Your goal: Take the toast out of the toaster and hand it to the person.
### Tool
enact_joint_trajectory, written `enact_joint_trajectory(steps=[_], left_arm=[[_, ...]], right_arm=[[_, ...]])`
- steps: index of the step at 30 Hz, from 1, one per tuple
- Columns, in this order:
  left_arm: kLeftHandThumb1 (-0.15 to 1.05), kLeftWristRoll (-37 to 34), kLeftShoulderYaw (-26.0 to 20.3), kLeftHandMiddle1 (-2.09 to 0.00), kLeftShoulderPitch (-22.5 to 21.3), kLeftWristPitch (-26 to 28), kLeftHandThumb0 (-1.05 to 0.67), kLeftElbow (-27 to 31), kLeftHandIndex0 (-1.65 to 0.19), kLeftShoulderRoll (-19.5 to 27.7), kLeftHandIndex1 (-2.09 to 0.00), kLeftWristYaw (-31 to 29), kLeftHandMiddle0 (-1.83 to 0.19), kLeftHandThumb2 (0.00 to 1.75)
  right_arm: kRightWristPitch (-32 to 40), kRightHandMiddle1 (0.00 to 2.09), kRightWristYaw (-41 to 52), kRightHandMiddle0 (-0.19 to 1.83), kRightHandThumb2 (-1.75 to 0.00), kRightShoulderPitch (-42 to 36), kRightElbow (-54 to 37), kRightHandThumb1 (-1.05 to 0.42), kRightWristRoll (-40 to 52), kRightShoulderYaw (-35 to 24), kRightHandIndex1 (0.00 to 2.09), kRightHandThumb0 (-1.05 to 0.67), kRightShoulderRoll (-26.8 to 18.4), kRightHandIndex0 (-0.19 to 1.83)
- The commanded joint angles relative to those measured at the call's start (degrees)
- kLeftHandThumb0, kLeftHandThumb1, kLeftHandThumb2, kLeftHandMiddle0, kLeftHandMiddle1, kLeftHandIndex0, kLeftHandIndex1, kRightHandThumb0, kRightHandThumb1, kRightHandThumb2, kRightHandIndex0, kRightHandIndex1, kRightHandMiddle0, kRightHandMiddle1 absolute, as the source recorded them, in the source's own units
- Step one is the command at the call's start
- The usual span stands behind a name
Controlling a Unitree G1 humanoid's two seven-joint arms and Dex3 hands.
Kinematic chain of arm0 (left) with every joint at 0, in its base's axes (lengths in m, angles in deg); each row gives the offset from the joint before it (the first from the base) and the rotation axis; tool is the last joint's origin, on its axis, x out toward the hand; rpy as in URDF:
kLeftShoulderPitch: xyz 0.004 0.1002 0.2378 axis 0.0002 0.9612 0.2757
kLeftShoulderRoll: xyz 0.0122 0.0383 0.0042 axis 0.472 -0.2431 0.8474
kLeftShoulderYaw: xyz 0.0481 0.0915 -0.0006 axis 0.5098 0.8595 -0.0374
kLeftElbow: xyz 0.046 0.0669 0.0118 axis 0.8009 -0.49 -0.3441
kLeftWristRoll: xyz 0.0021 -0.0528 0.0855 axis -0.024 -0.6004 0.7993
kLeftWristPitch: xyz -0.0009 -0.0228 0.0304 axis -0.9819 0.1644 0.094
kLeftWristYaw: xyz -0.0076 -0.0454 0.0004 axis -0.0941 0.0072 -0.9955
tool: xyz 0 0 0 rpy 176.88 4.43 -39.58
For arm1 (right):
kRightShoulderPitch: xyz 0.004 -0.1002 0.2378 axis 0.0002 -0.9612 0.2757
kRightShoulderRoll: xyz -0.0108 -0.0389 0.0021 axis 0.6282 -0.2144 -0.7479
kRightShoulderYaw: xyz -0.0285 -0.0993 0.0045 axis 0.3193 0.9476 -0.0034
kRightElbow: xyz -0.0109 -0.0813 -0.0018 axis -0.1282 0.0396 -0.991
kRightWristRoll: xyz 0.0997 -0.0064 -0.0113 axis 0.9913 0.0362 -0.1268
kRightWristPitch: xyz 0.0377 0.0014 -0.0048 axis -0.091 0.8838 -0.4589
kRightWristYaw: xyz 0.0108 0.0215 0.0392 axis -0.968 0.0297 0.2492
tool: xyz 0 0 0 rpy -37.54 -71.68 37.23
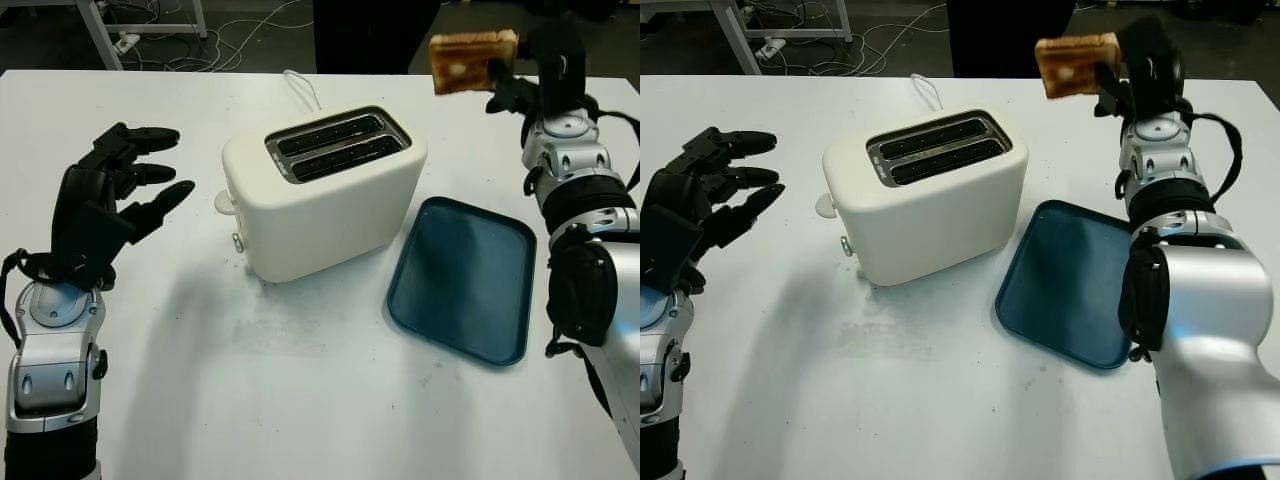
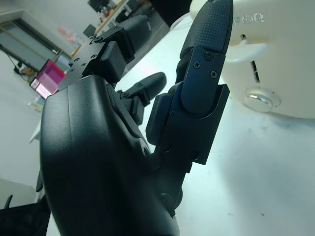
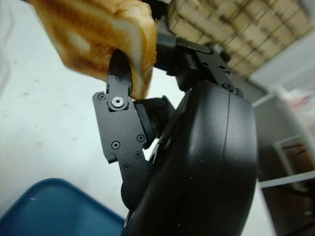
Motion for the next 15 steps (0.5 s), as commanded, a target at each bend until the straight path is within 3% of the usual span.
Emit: enact_joint_trajectory(steps=[1,7,15], left_arm=[[0.92,-0.6,0.1,-1.01,-0.1,-1.2,-0.87,-0.6,-0.35,0.3,-0.75,-0.5,-0.31,0.1],[0.92,-0.5,0.1,-1.01,-0.2,-0.4,-0.88,-0.1,-0.35,0.1,-0.76,-0.3,-0.32,0.1],[0.92,0.0,0.5,-1.02,-0.5,-0.4,-0.88,-0.4,-0.34,0.5,-0.77,-0.4,-0.31,0.11]], right_arm=[[1.4,1.68,0.5,0.18,-0.43,-1.1,0.7,-0.92,1.8,-1.3,1.75,-0.17,0.7,0.62],[1.3,1.74,0.6,0.07,-0.43,-2.2,0.9,-0.92,3.7,-3.2,1.75,-0.16,1.8,0.56],[0.4,1.75,1.8,0.14,-0.44,-2.3,0.7,-0.92,4.4,-3.4,1.75,-0.17,2.4,0.55]])
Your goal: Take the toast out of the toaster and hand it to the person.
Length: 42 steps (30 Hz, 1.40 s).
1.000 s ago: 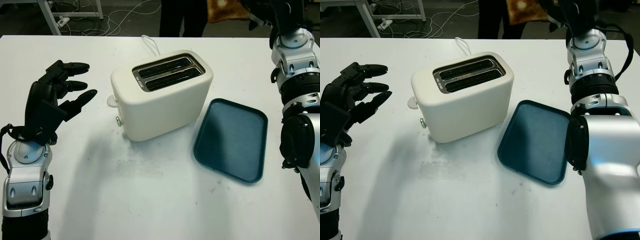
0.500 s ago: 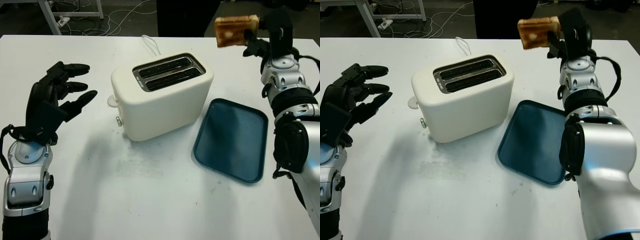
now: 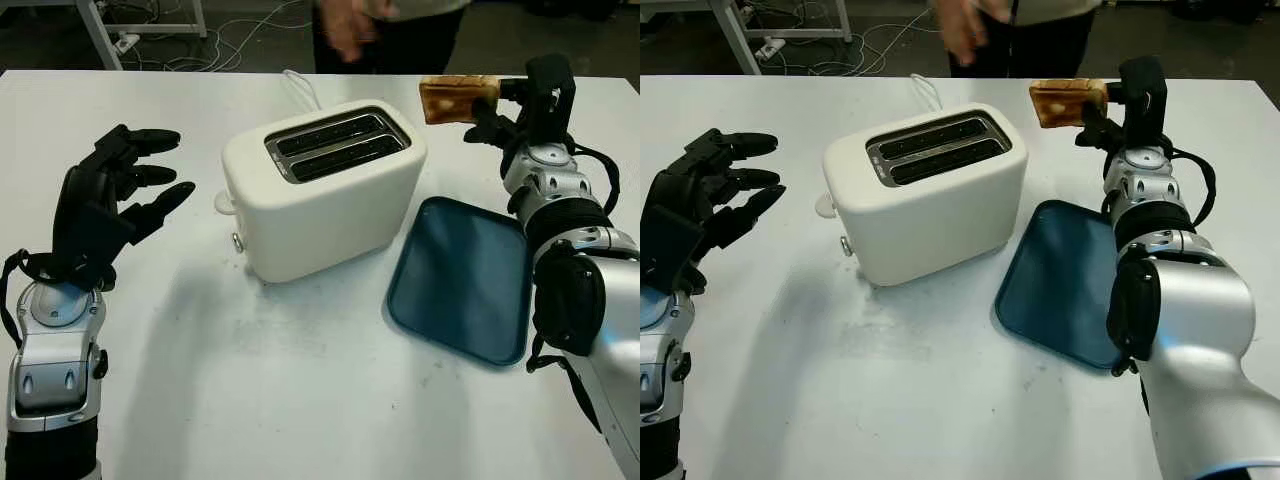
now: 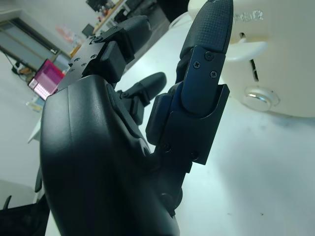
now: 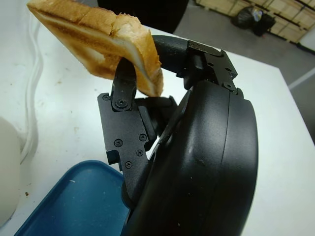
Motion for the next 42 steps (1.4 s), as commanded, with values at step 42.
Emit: enact_joint_trajectory(steps=[42], left_arm=[[0.92,-0.5,0.1,-1.02,0.0,-1.5,-0.87,-0.5,-0.34,0.0,-0.78,-0.2,-0.31,0.1]], right_arm=[[-10.1,1.59,3.0,0.55,-0.33,-1.6,-2.6,-0.92,-13.1,14.5,1.67,-0.46,-1.3,0.7]])
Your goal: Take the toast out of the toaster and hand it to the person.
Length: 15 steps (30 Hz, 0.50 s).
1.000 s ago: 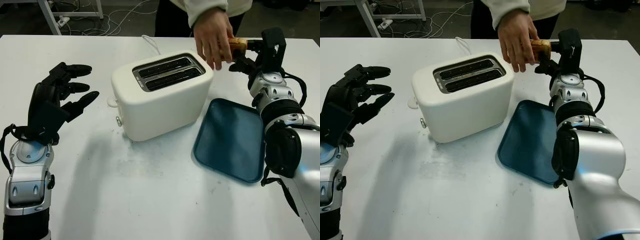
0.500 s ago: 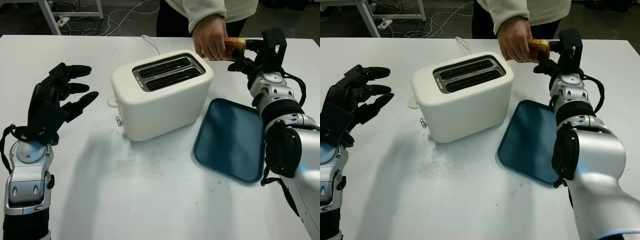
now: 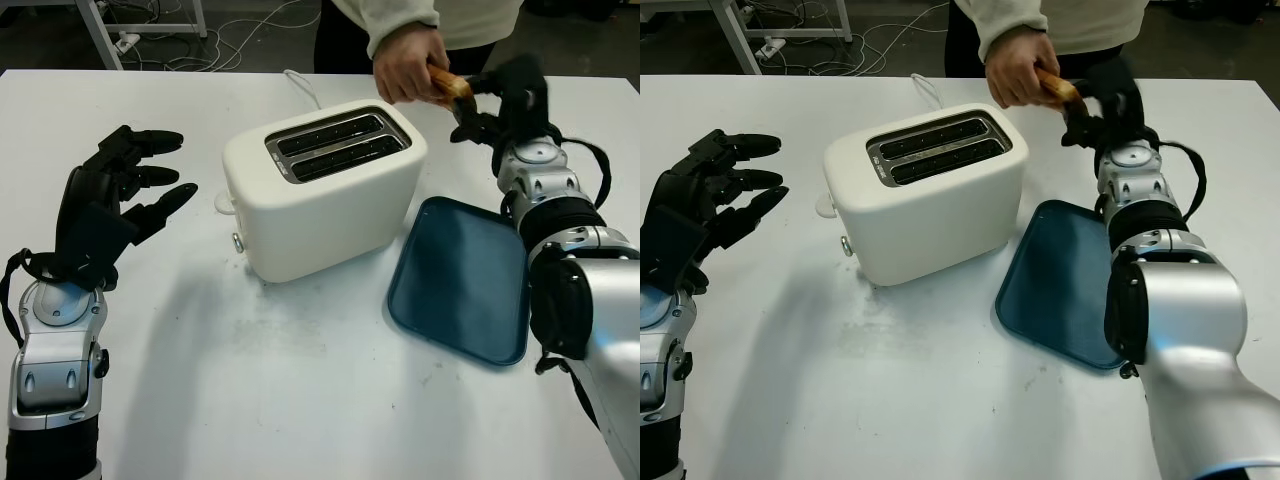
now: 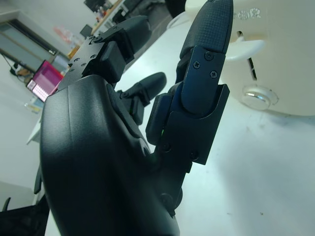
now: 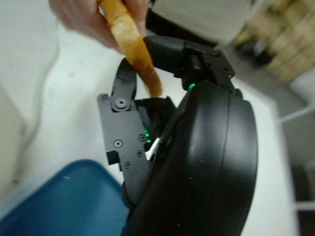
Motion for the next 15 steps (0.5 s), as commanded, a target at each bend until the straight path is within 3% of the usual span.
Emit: enact_joint_trajectory(steps=[1,2,3,4,6,7,8,9,12,15], left_arm=[[0.92,-0.5,0.0,-1.02,0.1,-1.2,-0.87,0.1,-0.34,-0.2,-0.78,0.1,-0.31,0.1],[0.92,-0.5,0.0,-1.02,0.2,-1.2,-0.87,0.0,-0.34,-0.2,-0.78,0.1,-0.31,0.1],[0.92,-0.5,0.0,-1.02,0.2,-1.2,-0.87,0.1,-0.34,-0.2,-0.78,0.1,-0.31,0.1],[0.92,-0.6,0.0,-1.02,0.3,-1.3,-0.87,0.0,-0.34,-0.3,-0.78,0.0,-0.31,0.1],[0.92,-0.5,0.0,-1.03,0.5,-1.7,-0.87,-0.2,-0.34,-0.4,-0.78,0.1,-0.31,0.11],[0.92,-0.7,0.0,-1.03,0.6,-1.7,-0.86,-0.2,-0.34,-0.5,-0.78,0.2,-0.31,0.11],[0.92,-0.7,-0.1,-1.03,0.6,-1.6,-0.86,-0.1,-0.34,-0.6,-0.78,0.2,-0.31,0.1],[0.92,-0.7,-0.1,-1.03,0.7,-1.6,-0.86,0.0,-0.34,-0.7,-0.78,0.3,-0.31,0.1],[0.92,-0.7,-0.2,-1.03,1.0,-1.3,-0.86,0.4,-0.34,-1.1,-0.79,0.5,-0.31,0.11],[0.92,-0.9,-0.6,-1.02,1.3,-1.6,-0.87,0.6,-0.35,-1.5,-0.78,0.7,-0.32,0.1]], right_arm=[[-2.5,1.46,0.1,0.59,-0.33,-1.4,-1.3,-0.92,-2.5,2.7,1.59,-0.52,-1.1,0.71],[-2.4,1.11,2.1,0.62,-0.35,-1.5,-1.9,-0.92,-3.0,3.7,1.23,-0.6,-1.4,0.72],[-2.4,0.61,4.2,0.56,-0.42,-1.7,-2.4,-0.92,-3.1,4.2,0.73,-0.66,-1.7,0.63],[-3.0,0.36,6.6,0.52,-0.45,-2.2,-3.0,-0.92,-3.6,5.2,0.45,-0.68,-2.2,0.57],[-5.3,0.12,9.5,0.45,-0.5,-3.8,-4.4,-0.92,-3.8,6.2,0.18,-0.7,-3.0,0.45],[-6.7,0.08,9.9,0.47,-0.5,-5.0,-5.2,-0.92,-3.6,6.3,0.18,-0.71,-3.3,0.53],[-7.9,0.06,10.2,0.5,-0.49,-6.3,-6.5,-0.92,-3.3,6.1,0.62,-0.7,-3.5,0.48],[-8.9,0.03,10.4,0.48,-0.5,-7.7,-7.8,-0.92,-3.0,6.0,0.77,-0.69,-3.7,0.28],[-10.0,0.01,11.4,0.51,-0.53,-13.2,-15.4,-0.92,-2.5,5.7,0.55,-0.66,-4.8,0.27],[-7.3,0.0,12.9,0.41,-0.57,-23.1,-31.0,-0.92,-0.2,3.9,0.38,-0.64,-5.6,0.32]])
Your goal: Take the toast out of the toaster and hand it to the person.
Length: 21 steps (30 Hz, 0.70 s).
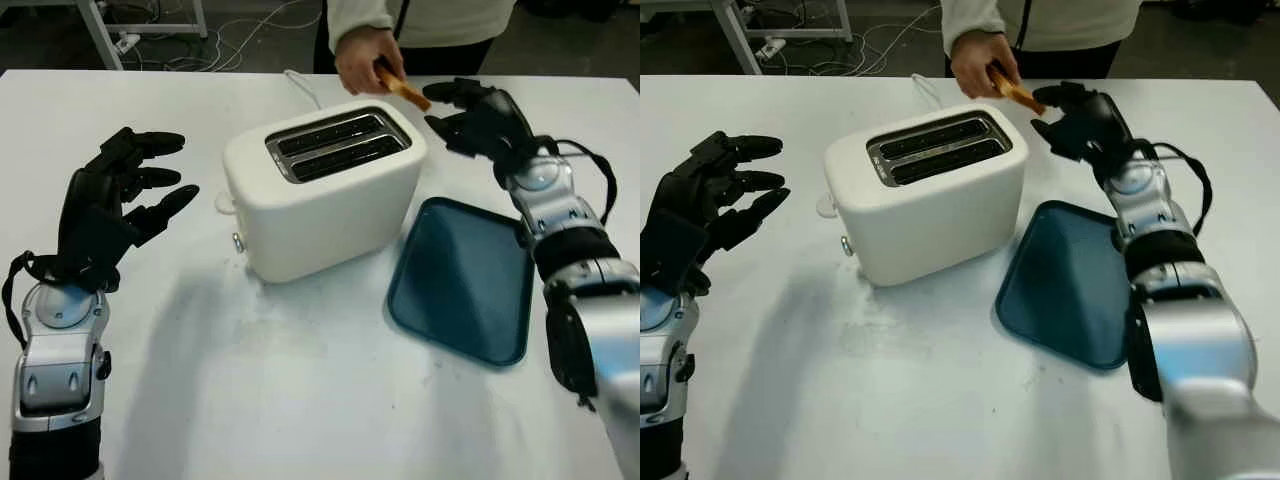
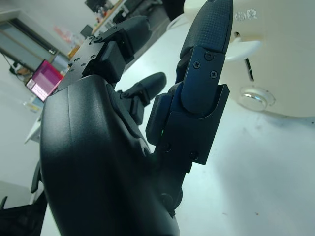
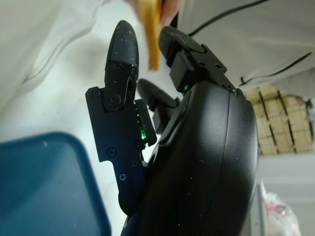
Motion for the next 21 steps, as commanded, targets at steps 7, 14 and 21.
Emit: enact_joint_trajectory(steps=[7,14,21], left_arm=[[0.92,-2.8,-1.6,-1.01,1.7,-5.1,-0.83,-0.4,-0.35,-0.4,-0.76,-1.0,-0.3,0.14],[0.92,-5.6,-2.3,-0.95,4.2,-8.0,-0.78,0.6,-0.39,-3.3,-0.66,0.0,-0.31,0.1],[0.92,-4.2,-1.6,-0.8,7.2,-19.1,-0.91,-4.2,-0.44,-9.4,-0.46,4.8,-0.34,0.2]], right_arm=[[16.5,0.0,2.5,0.29,-0.53,-28.3,-47.9,-0.92,10.7,-6.5,0.18,-0.64,3.8,0.21],[25.1,0.01,1.4,0.28,-0.54,-44.4,-69.2,-0.92,17.8,-8.0,0.11,-0.72,9.7,0.2],[23.1,0.04,3.1,0.37,-0.66,-53.2,-73.0,-0.92,24.9,-8.9,0.14,-0.63,14.8,0.32]])
